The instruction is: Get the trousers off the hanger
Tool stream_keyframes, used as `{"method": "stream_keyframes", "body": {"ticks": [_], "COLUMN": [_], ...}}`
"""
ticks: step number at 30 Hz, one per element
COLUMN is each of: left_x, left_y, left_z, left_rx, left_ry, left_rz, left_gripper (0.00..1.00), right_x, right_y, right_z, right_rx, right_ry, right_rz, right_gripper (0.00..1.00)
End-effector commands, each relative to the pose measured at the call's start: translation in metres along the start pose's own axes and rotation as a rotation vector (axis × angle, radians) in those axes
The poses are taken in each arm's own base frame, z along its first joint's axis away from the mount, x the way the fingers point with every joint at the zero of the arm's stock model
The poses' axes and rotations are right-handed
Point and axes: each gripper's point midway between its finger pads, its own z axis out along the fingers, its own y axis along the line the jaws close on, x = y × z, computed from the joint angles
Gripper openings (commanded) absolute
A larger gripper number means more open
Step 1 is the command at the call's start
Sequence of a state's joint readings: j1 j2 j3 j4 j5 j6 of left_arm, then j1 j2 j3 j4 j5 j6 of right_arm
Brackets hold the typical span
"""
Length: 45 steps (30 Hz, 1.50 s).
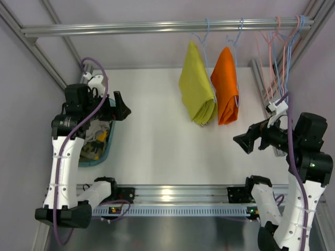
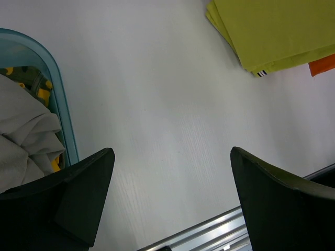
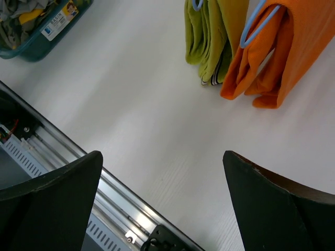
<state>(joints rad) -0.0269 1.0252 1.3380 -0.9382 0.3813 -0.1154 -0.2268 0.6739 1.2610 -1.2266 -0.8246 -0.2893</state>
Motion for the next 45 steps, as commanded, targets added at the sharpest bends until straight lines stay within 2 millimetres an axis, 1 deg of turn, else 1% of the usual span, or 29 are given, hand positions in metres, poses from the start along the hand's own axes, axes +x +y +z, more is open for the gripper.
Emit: {"method": "stream_keyframes", "body": {"ticks": [1,4,7,8,13,14,16,17,18,19,20,21,23,24,25,26,27,28,29,30,31,32,33,35,36,38,39,41,45], "left_x": [-0.028,-0.038,-0.046,-0.048,-0.066,-0.073,-0.077,-0.087,-0.092,-0.091,-0.112,-0.114,-0.125,-0.138,-0.149,-0.154,-0.154,-0.169,-0.169,-0.165,-0.176,-0.174,-0.171,-0.183,-0.176,-0.190,-0.184,-0.199,-0.203], "left_y": [-0.006,-0.011,-0.012,-0.012,-0.024,-0.028,-0.039,-0.045,-0.057,-0.061,-0.071,-0.083,-0.091,-0.109,-0.115,-0.126,-0.151,-0.163,-0.174,-0.199,-0.215,-0.223,-0.240,-0.258,-0.270,-0.285,-0.290,-0.300,-0.309], "left_z": [-0.005,-0.006,-0.003,-0.001,-0.006,-0.007,-0.009,-0.011,-0.018,-0.015,-0.021,-0.024,-0.015,-0.017,-0.004,0.001,0.005,0.005,0.025,0.033,0.029,0.054,0.059,0.063,0.084,0.089,0.115,0.113,0.128], "left_rx": [0.018,0.040,0.048,0.051,0.103,0.125,0.188,0.218,0.272,0.305,0.356,0.430,0.495,0.566,0.589,0.615,0.671,0.684,0.700,0.745,0.788,0.797,0.836,0.887,0.904,0.937,0.931,0.965,1.005], "left_ry": [-0.097,-0.118,-0.127,-0.125,-0.203,-0.228,-0.256,-0.301,-0.328,-0.337,-0.433,-0.440,-0.476,-0.515,-0.516,-0.519,-0.512,-0.561,-0.542,-0.523,-0.570,-0.545,-0.531,-0.582,-0.549,-0.561,-0.516,-0.542,-0.559], "left_rz": [0.027,0.025,0.025,0.020,0.031,0.044,0.059,0.081,0.070,0.054,0.087,0.039,0.003,0.000,-0.009,-0.007,0.007,0.016,0.010,0.002,0.010,-0.018,-0.045,-0.056,-0.083,-0.115,-0.165,-0.196,-0.229], "left_gripper": [0.99,0.99,0.99,0.99,0.99,0.99,0.99,0.99,0.99,0.98,0.99,0.99,0.99,0.98,0.98,0.97,0.97,0.96,0.96,0.95,0.94,0.94,0.93,0.92,0.91,0.89,0.88,0.84,0.74], "right_x": [-0.029,-0.046,-0.073,-0.086,-0.120,-0.132,-0.142,-0.152,-0.156,-0.160,-0.167,-0.169,-0.176,-0.178,-0.179,-0.183,-0.184,-0.186,-0.188,-0.189,-0.190,-0.189,-0.188,-0.186,-0.185,-0.182,-0.182,-0.181,-0.179], "right_y": [-0.006,-0.003,0.000,-0.003,-0.023,-0.025,-0.028,-0.032,-0.024,-0.026,-0.027,-0.014,-0.004,-0.004,-0.006,-0.006,-0.007,-0.008,-0.007,-0.007,-0.006,-0.008,-0.009,-0.009,-0.009,-0.010,-0.010,-0.009,-0.012], "right_z": [-0.004,-0.006,-0.006,-0.004,0.008,0.007,0.015,0.017,0.021,0.028,0.031,0.037,0.046,0.047,0.051,0.048,0.048,0.046,0.042,0.040,0.036,0.033,0.031,0.024,0.022,0.017,0.016,0.013,0.011], "right_rx": [0.034,0.013,-0.036,-0.051,-0.051,-0.040,-0.050,-0.030,-0.054,-0.056,-0.035,-0.075,-0.117,-0.120,-0.118,-0.111,-0.104,-0.096,-0.086,-0.079,-0.069,-0.051,-0.042,-0.013,-0.004,0.015,0.019,0.031,0.045], "right_ry": [-0.068,-0.094,-0.125,-0.136,-0.152,-0.181,-0.191,-0.215,-0.215,-0.211,-0.224,-0.220,-0.232,-0.234,-0.227,-0.233,-0.235,-0.239,-0.245,-0.247,-0.255,-0.252,-0.252,-0.249,-0.247,-0.240,-0.241,-0.249,-0.247], "right_rz": [-0.052,-0.053,-0.043,-0.046,-0.034,-0.058,-0.040,-0.058,-0.056,-0.055,-0.073,-0.086,-0.095,-0.060,-0.054,-0.057,-0.064,-0.068,-0.075,-0.085,-0.089,-0.084,-0.121,-0.129,-0.132,-0.128,-0.129,-0.134,-0.132], "right_gripper": [0.99,0.99,0.99,0.99,0.99,0.99,0.99,0.99,1.00,0.99,0.99,0.99,0.99,1.00,1.00,1.00,0.99,1.00,0.99,1.00,0.99,0.99,0.99,0.99,0.99,0.99,0.99,0.99,0.99]}}
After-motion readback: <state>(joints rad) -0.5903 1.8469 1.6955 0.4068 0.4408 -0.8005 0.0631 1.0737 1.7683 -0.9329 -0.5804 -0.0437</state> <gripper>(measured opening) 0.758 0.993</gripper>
